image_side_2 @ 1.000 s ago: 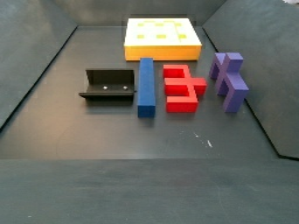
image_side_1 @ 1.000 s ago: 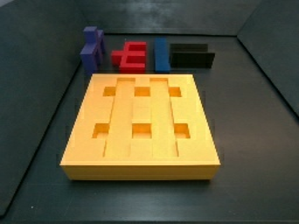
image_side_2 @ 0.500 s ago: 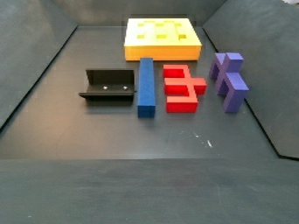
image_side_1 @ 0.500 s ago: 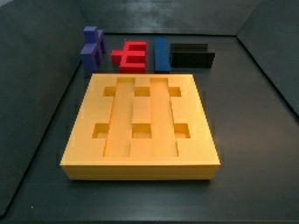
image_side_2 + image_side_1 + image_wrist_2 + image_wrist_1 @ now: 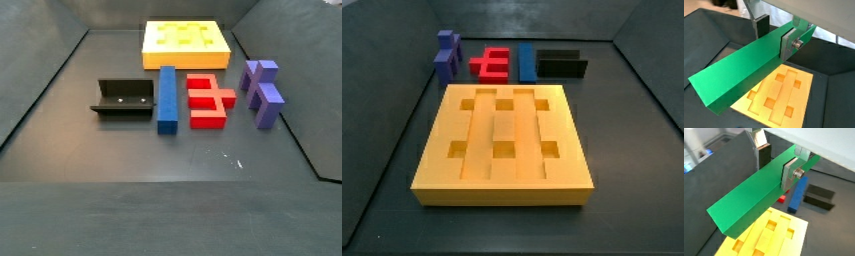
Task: Pick up the green object. Move up. Move to above the board. Insert the green object.
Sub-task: Move to above the board, then insert the green object.
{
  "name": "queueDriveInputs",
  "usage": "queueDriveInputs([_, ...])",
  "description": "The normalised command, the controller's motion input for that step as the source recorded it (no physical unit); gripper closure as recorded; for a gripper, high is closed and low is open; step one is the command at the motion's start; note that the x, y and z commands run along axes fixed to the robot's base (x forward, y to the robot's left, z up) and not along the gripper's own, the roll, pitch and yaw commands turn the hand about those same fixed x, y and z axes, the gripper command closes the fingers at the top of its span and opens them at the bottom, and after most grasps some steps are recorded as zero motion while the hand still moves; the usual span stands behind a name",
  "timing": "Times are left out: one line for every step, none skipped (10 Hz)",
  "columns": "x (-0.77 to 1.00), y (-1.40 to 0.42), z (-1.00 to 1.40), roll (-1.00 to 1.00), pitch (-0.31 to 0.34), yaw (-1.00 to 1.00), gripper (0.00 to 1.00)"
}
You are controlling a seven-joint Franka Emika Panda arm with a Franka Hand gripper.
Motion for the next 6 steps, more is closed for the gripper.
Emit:
queueDriveInputs([0.06, -0.08, 0.03, 0.09, 0.172, 1.00, 1.00])
queueDriveInputs([0.07, -0.05, 0.03, 0.10, 0.200, 0.89, 1.00])
queueDriveInputs([0.07, -0.05, 0.03, 0.10, 0.188, 0.55, 1.00])
queueDriveInputs([0.08, -0.05, 0.03, 0.10, 0.172, 0.35, 1.00])
queueDriveInputs([0.00, -0.02, 0.00, 0.00, 0.000, 0.00, 1.00])
queueDriveInputs([0.00, -0.04, -0.08, -0.02, 0.000, 0.00, 1.00])
